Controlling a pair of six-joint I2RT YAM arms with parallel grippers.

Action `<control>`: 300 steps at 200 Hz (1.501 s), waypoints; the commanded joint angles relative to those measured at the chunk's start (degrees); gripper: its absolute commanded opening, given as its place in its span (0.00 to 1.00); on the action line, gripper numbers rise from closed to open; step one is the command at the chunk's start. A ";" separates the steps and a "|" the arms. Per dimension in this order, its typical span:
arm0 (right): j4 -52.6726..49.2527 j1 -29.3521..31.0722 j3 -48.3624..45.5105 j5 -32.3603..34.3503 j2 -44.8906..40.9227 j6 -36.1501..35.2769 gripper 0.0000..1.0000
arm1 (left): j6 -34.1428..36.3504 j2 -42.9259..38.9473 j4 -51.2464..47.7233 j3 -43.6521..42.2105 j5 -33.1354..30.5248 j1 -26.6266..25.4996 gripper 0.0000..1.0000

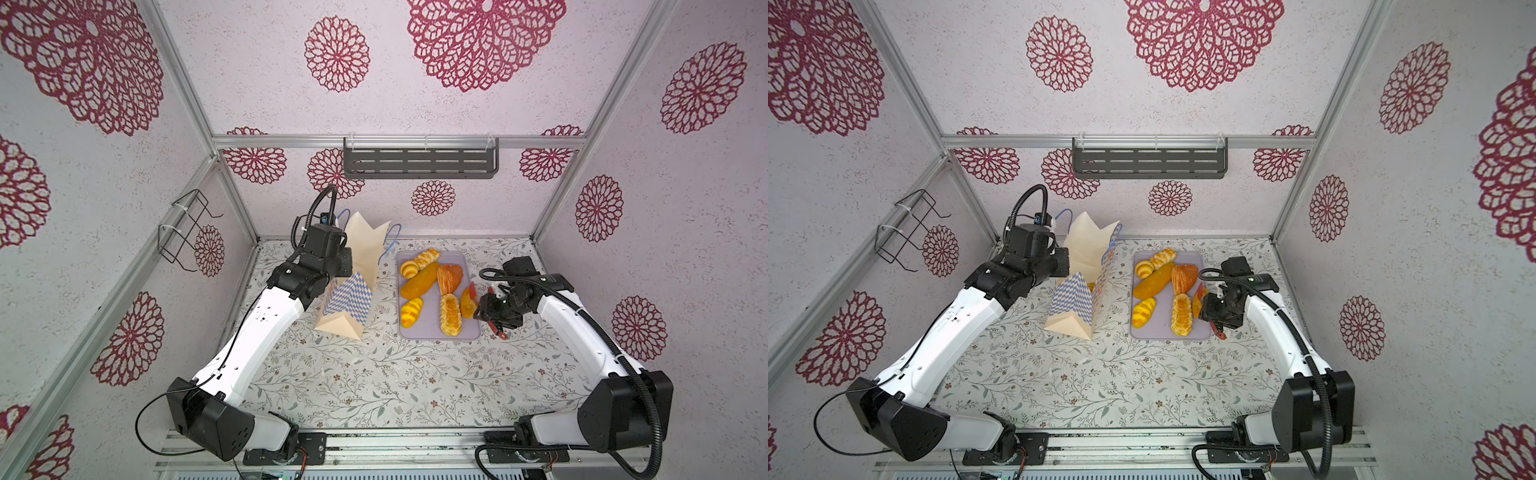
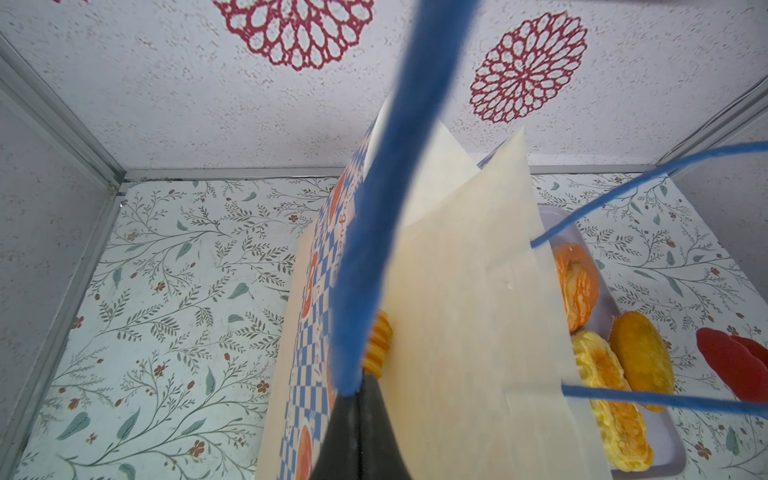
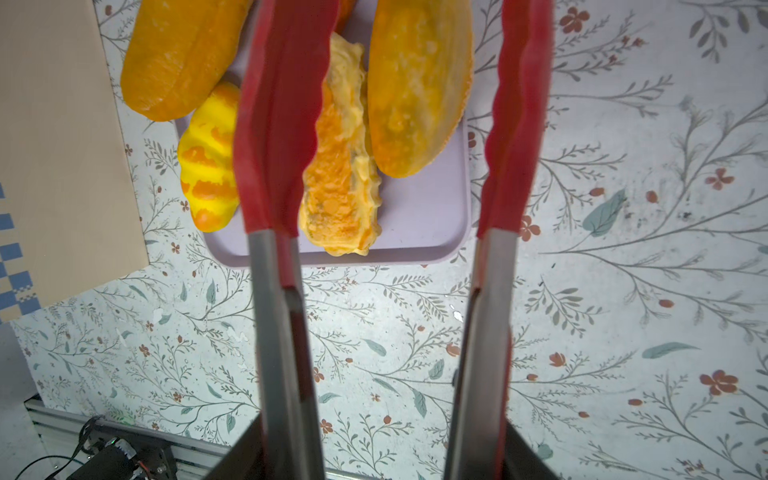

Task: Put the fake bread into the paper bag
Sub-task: 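Move the open tongs back over the tray with the right gripper, then lower the tongs around a yellow bread on the tray with right gripper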

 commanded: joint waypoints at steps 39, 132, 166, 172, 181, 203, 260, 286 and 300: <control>2.06 -0.32 0.77 0.00 3.78 -1.37 0.59 | 1.07 -1.49 3.74 -1.56 2.23 0.88 0.00; 4.90 -0.47 0.73 1.81 9.39 -2.74 0.64 | 0.44 -2.28 4.18 -1.92 2.78 1.02 0.00; 5.76 -0.57 1.52 1.54 11.10 -2.77 0.62 | 0.18 -2.72 4.49 -2.70 2.86 1.01 0.00; 5.93 -0.58 1.64 1.47 11.34 -2.80 0.62 | 0.07 -2.72 4.45 -2.75 3.00 0.98 0.00; 6.03 -0.57 1.89 1.55 11.85 -2.82 0.62 | 0.00 -2.72 4.53 -2.88 3.13 1.00 0.00; 6.38 -0.66 2.00 1.55 12.79 -2.89 0.61 | -0.09 -2.72 4.63 -2.97 3.31 1.01 0.00; 7.74 -0.67 1.75 0.28 13.30 -2.51 0.55 | -0.09 -2.85 4.72 -2.97 3.40 0.97 0.00; 7.91 -0.66 1.85 -0.12 12.45 -2.23 0.47 | 0.02 -2.73 4.71 -2.81 3.38 0.98 0.00; 7.62 -0.69 2.08 -0.31 11.85 -2.13 0.42 | 0.08 -2.64 4.62 -2.69 3.39 1.00 0.00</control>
